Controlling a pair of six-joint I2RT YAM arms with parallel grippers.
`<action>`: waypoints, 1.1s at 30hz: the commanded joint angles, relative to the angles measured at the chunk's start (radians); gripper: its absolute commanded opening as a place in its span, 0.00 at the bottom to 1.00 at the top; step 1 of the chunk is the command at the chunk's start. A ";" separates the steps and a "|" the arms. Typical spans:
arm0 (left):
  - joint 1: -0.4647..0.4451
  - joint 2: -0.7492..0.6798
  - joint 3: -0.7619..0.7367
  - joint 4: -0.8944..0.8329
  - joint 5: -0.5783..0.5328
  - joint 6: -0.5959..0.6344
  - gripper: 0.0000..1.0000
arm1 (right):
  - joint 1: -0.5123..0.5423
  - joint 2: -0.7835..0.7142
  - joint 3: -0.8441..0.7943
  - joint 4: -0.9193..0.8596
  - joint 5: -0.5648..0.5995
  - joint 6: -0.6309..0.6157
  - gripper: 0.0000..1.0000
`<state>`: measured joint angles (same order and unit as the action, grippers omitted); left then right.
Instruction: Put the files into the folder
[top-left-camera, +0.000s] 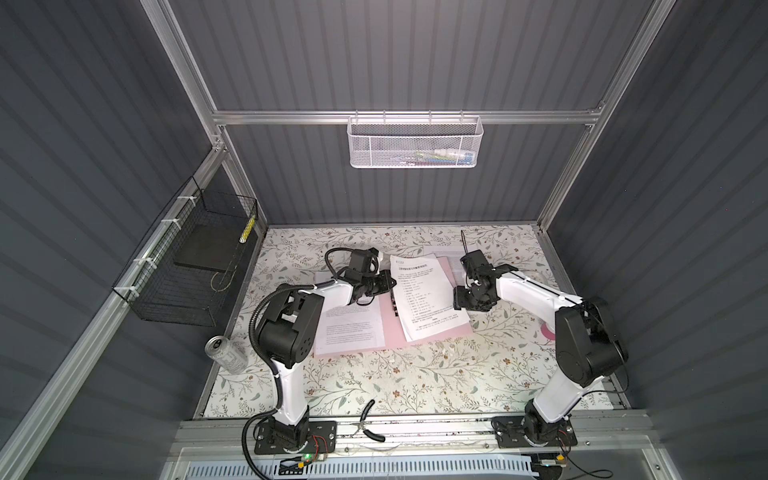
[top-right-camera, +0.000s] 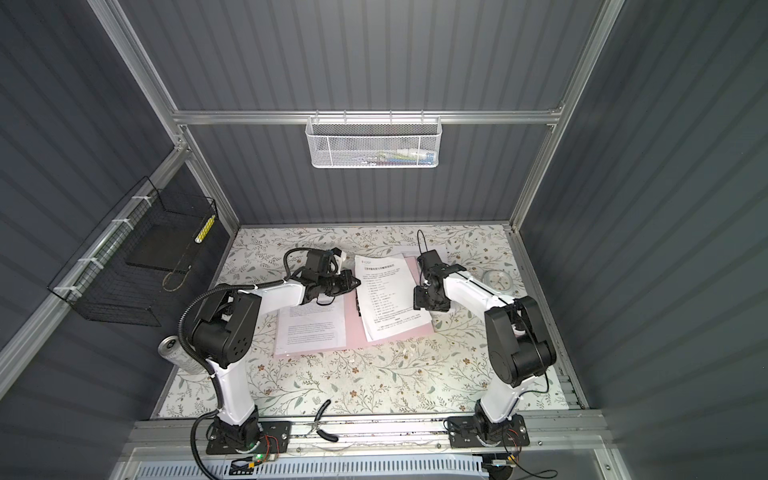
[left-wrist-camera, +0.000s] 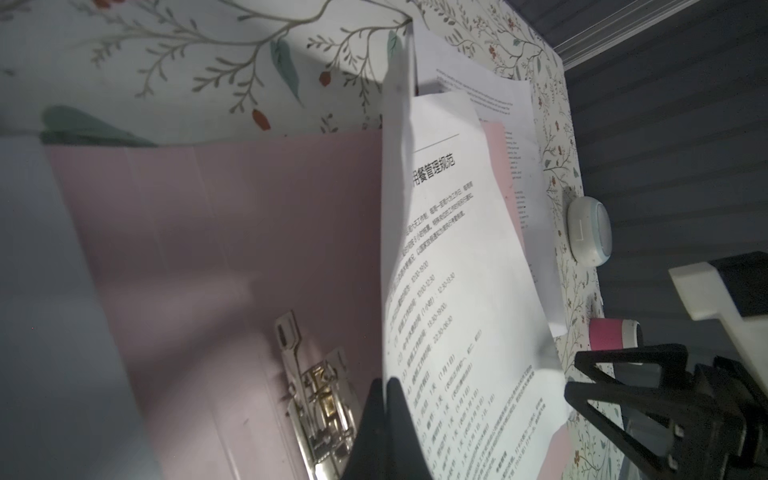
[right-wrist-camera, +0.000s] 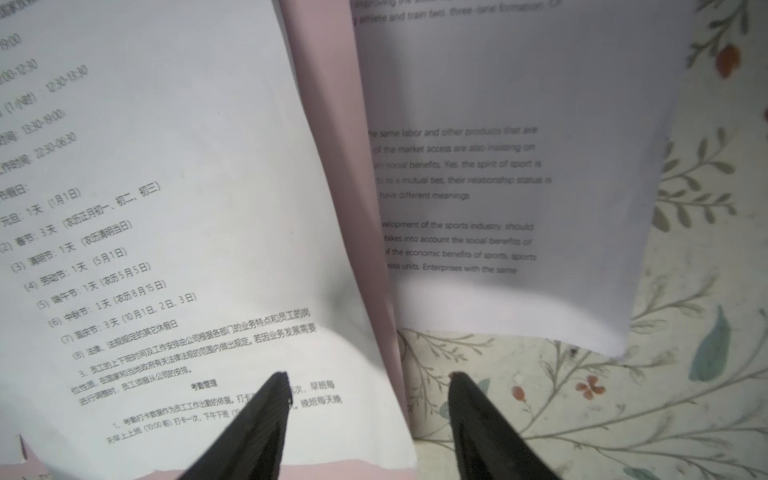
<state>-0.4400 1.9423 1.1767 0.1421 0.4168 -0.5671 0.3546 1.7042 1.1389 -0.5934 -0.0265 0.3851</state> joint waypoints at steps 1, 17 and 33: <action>-0.006 0.029 0.046 -0.006 0.033 0.033 0.00 | -0.009 -0.019 -0.024 0.031 -0.043 0.003 0.63; -0.008 0.198 0.203 -0.024 0.050 0.066 0.00 | -0.014 -0.001 -0.030 0.058 -0.073 0.009 0.63; -0.001 0.242 0.218 -0.063 0.039 0.086 0.00 | -0.015 0.017 -0.022 0.058 -0.092 0.015 0.63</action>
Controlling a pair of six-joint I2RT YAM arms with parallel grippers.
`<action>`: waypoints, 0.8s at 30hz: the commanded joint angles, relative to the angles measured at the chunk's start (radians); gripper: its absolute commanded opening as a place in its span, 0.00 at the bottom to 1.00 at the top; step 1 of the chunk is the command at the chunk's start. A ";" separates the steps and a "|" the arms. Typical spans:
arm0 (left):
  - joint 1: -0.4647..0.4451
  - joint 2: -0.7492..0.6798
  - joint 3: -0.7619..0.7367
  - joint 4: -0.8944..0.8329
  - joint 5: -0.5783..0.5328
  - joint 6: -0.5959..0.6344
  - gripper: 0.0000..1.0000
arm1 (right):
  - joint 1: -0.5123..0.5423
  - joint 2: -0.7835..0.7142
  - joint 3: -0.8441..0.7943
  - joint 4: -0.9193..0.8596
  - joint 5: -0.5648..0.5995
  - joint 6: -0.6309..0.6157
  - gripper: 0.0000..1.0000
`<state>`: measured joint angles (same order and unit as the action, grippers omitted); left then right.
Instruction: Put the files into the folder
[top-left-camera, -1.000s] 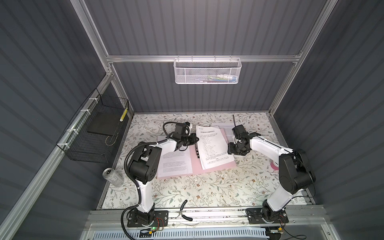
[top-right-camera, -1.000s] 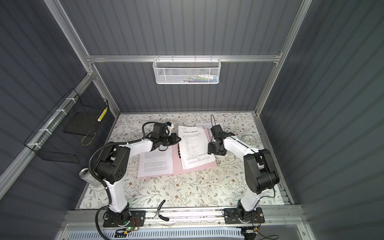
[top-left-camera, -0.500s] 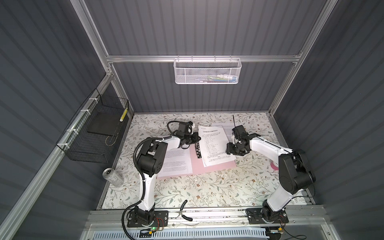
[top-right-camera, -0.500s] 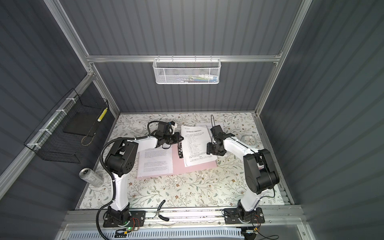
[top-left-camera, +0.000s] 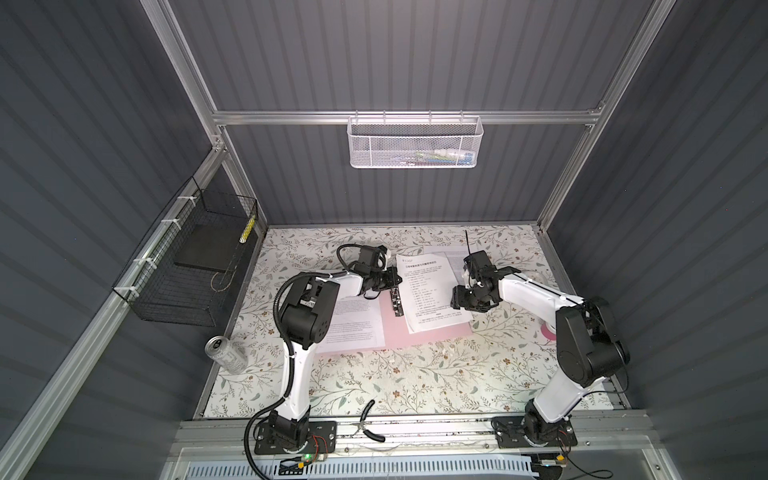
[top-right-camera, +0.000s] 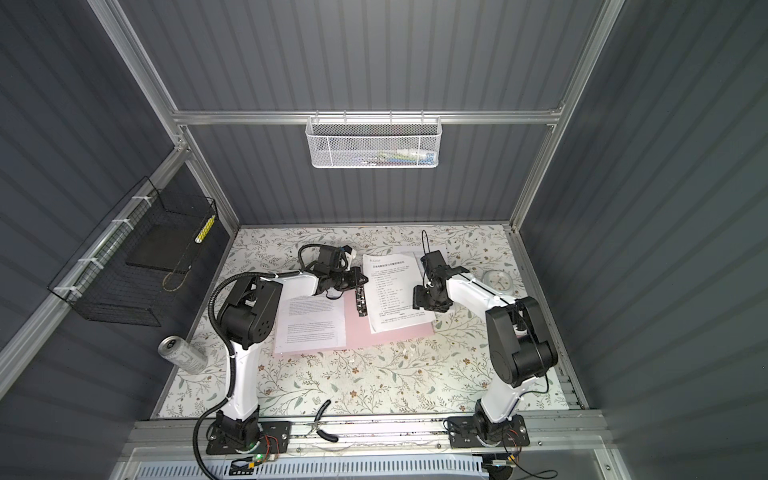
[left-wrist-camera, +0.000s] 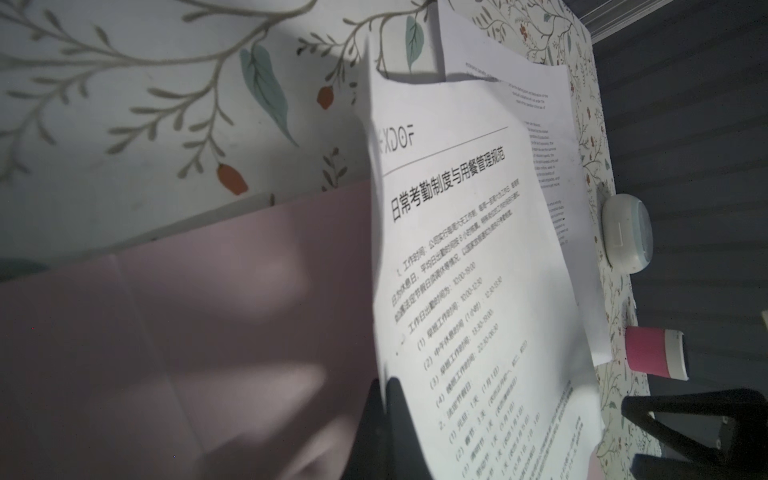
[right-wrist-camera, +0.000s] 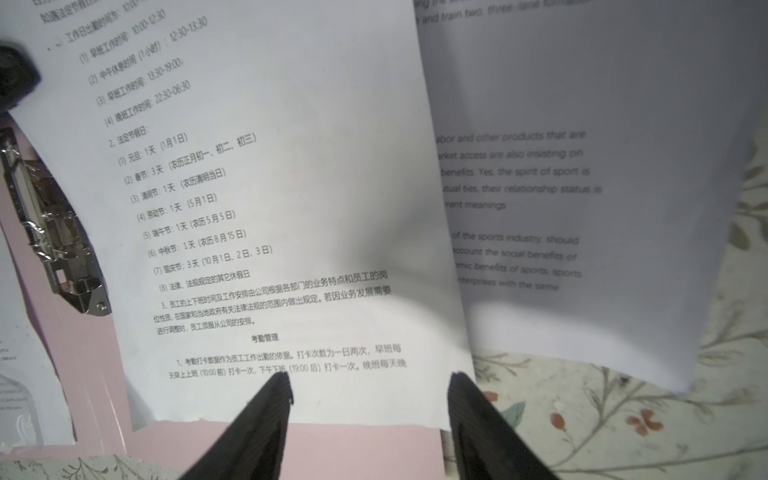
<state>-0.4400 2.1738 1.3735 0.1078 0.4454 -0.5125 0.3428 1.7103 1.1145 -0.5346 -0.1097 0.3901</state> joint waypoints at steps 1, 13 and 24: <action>0.001 0.009 0.019 -0.034 0.010 0.034 0.00 | -0.003 0.008 0.001 0.002 -0.008 0.010 0.63; 0.023 -0.032 -0.050 -0.033 0.049 0.027 0.00 | -0.003 0.002 -0.019 0.009 -0.002 0.015 0.63; 0.024 -0.058 -0.076 -0.036 0.053 0.016 0.00 | -0.004 -0.004 -0.031 0.012 0.005 0.013 0.63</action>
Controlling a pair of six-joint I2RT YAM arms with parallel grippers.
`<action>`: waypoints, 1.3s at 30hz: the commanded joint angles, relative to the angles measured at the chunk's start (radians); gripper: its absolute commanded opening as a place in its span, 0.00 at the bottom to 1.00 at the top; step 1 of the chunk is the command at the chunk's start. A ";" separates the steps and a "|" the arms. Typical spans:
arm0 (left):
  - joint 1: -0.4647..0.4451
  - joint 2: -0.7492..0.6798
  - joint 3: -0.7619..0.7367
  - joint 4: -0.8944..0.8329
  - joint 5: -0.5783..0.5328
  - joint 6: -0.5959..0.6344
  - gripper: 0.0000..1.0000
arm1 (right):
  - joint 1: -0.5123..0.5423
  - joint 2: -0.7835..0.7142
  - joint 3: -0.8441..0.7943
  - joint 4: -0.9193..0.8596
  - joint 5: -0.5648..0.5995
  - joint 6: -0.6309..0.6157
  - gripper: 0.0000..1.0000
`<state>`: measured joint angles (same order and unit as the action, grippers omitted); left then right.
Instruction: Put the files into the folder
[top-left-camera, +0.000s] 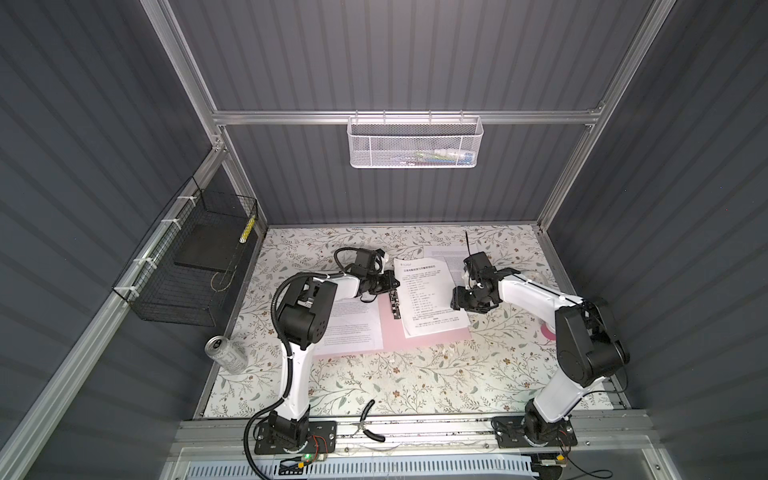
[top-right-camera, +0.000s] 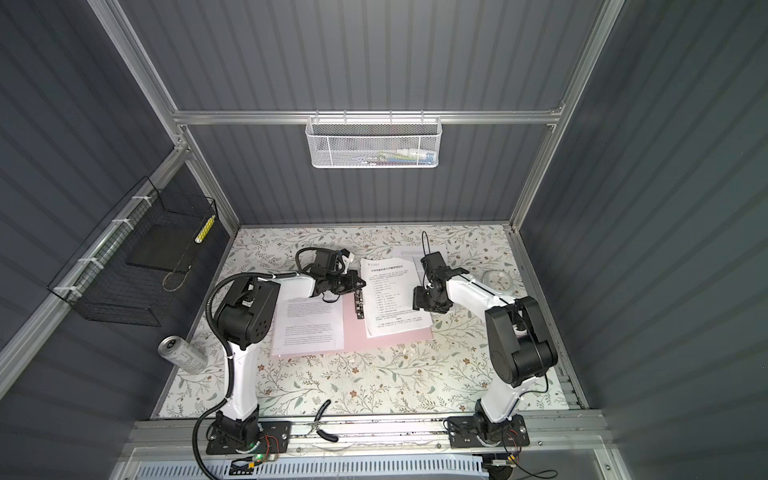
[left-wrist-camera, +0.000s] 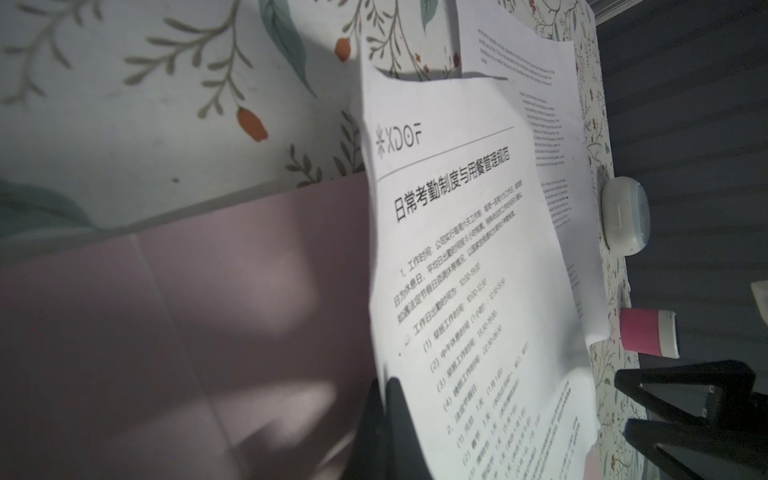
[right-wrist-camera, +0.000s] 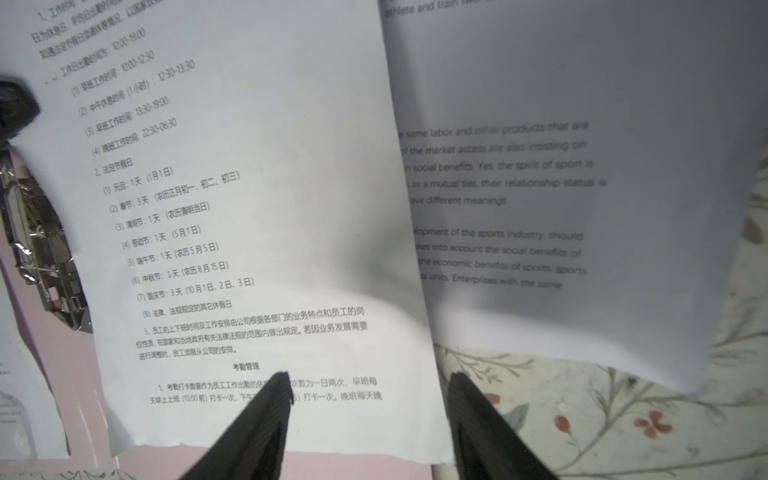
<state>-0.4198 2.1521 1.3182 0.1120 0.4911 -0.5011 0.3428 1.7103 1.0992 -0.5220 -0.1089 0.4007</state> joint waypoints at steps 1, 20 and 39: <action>0.004 -0.040 -0.019 -0.049 0.006 0.008 0.00 | -0.004 -0.005 -0.016 -0.002 0.006 0.002 0.63; 0.049 -0.094 0.020 -0.103 -0.037 0.036 0.65 | -0.036 0.059 0.045 0.023 -0.045 -0.044 0.67; 0.058 -0.074 0.135 -0.134 -0.016 0.075 0.70 | -0.047 0.076 0.022 0.128 -0.218 -0.033 0.62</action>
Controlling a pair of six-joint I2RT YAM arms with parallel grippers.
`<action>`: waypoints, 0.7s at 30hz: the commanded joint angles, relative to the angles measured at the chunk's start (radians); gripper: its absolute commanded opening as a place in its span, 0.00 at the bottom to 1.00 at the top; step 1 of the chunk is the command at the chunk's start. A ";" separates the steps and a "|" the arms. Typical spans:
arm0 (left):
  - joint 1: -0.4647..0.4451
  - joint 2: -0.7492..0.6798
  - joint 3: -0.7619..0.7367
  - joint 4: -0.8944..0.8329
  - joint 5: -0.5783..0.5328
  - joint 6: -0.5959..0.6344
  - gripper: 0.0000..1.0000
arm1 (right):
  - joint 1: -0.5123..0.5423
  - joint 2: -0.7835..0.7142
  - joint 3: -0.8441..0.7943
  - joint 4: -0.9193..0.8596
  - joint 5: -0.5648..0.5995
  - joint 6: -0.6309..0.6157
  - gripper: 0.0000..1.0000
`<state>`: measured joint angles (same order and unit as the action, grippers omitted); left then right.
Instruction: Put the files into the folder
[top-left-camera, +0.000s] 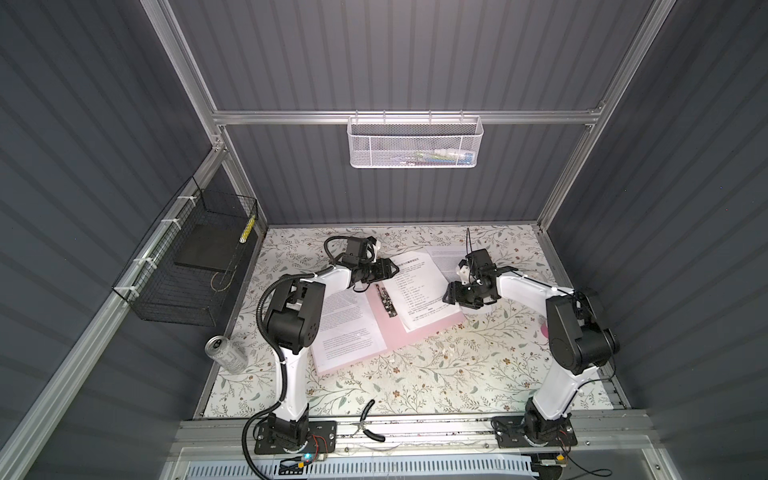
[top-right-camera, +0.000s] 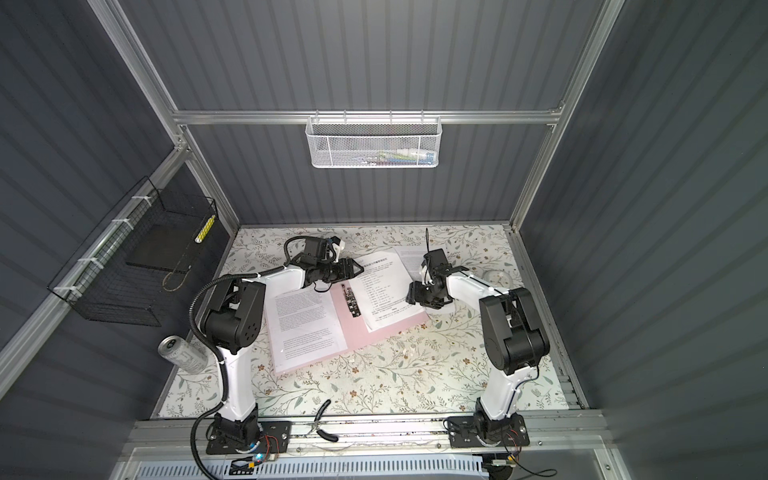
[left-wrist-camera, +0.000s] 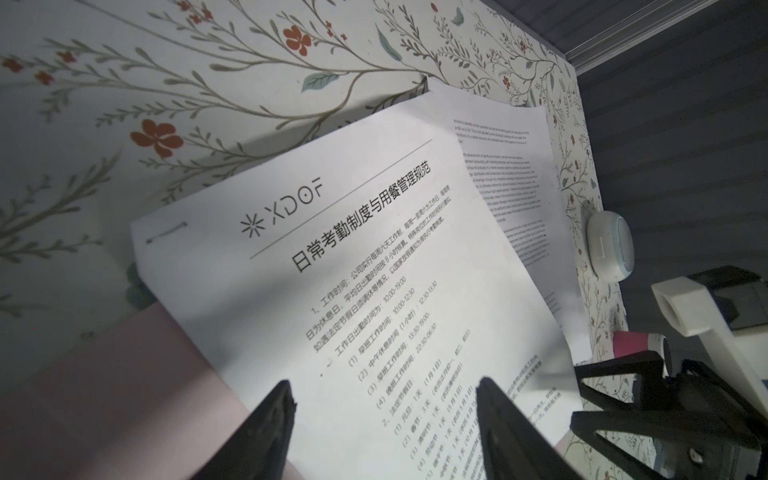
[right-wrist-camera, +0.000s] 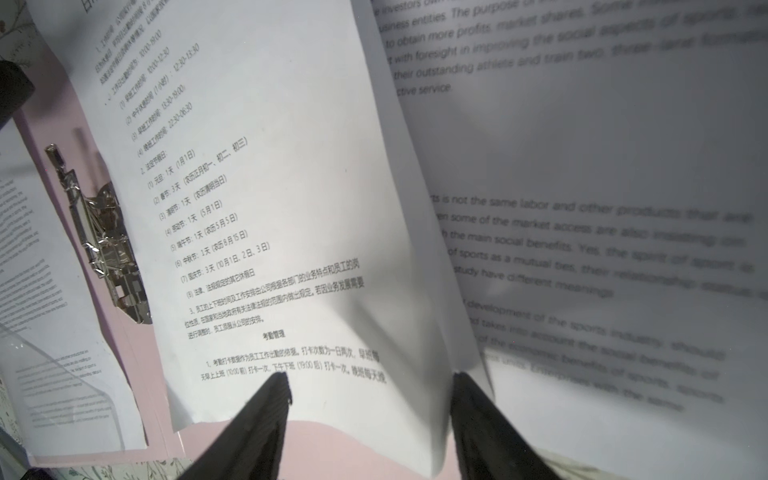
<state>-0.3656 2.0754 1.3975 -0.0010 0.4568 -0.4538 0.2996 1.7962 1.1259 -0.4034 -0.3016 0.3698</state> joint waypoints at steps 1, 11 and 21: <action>0.005 0.006 0.058 -0.021 0.019 0.027 0.70 | -0.004 -0.011 -0.007 0.010 -0.024 -0.003 0.63; 0.038 0.042 0.127 -0.083 -0.050 0.058 0.69 | -0.004 -0.011 -0.012 0.009 -0.025 -0.005 0.63; 0.080 0.149 0.185 -0.089 -0.120 0.116 0.67 | -0.004 -0.034 -0.024 0.010 -0.025 0.000 0.63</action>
<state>-0.2966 2.1929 1.5570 -0.0677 0.3611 -0.3763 0.2996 1.7927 1.1164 -0.3920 -0.3153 0.3702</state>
